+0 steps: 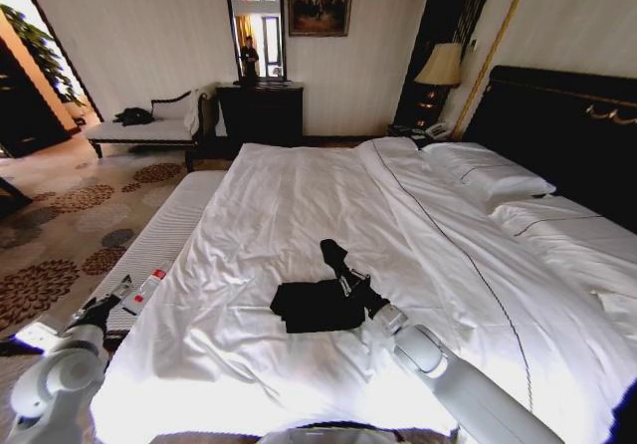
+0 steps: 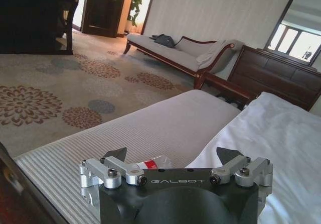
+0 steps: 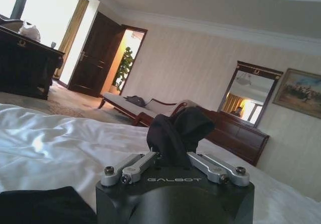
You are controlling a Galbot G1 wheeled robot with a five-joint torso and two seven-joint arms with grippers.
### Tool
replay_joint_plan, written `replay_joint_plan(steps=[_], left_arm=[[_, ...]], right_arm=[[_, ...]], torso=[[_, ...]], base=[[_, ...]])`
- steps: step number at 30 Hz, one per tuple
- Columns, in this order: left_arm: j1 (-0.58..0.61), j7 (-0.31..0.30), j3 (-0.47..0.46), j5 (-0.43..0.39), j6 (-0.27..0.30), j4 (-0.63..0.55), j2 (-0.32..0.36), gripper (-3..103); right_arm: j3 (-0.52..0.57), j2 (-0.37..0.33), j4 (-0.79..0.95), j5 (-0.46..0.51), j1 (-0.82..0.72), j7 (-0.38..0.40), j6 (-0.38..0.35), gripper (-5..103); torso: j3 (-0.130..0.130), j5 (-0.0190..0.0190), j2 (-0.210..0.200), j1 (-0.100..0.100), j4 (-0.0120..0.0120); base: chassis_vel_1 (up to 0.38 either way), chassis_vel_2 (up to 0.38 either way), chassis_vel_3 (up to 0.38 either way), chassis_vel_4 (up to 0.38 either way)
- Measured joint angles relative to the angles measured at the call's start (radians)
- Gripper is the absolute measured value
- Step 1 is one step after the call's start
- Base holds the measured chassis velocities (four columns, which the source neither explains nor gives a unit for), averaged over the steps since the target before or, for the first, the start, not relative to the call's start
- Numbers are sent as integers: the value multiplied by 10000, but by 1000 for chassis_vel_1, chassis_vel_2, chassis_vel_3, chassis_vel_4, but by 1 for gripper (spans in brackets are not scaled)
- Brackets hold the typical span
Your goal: Fold the clothes on the bed.
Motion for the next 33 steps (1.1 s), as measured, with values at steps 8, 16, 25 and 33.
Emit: replay_joint_plan(steps=[8, 16, 25, 33], left_arm=[[104, 20, -223, -43, -37, 27, 9, 100], [260, 52, -668, -49, -151, 369, 225, 100], [254, 161, -920, 242, -323, 1087, 528, 100], [182, 387, -692, 959, -534, 1682, 683, 100]], right_arm=[[-724, 290, -459, 29, 423, -523, 506, 7], [-1545, 540, -837, 350, 1080, -919, 705, 7], [-2080, 712, -1283, 570, 1461, -1096, 819, 7], [-2642, 1086, -1936, 838, 1887, -1016, 719, 7]], torso=[[0, 1, 0, 0, 0], [0, 0, -1, 0, 0], [0, 2, 0, -1, 0], [0, 0, -1, -1, 1]], base=[[0, 0, 0, 0], [0, 0, 0, 0], [0, 0, 0, 0], [0, 0, 0, 0]])
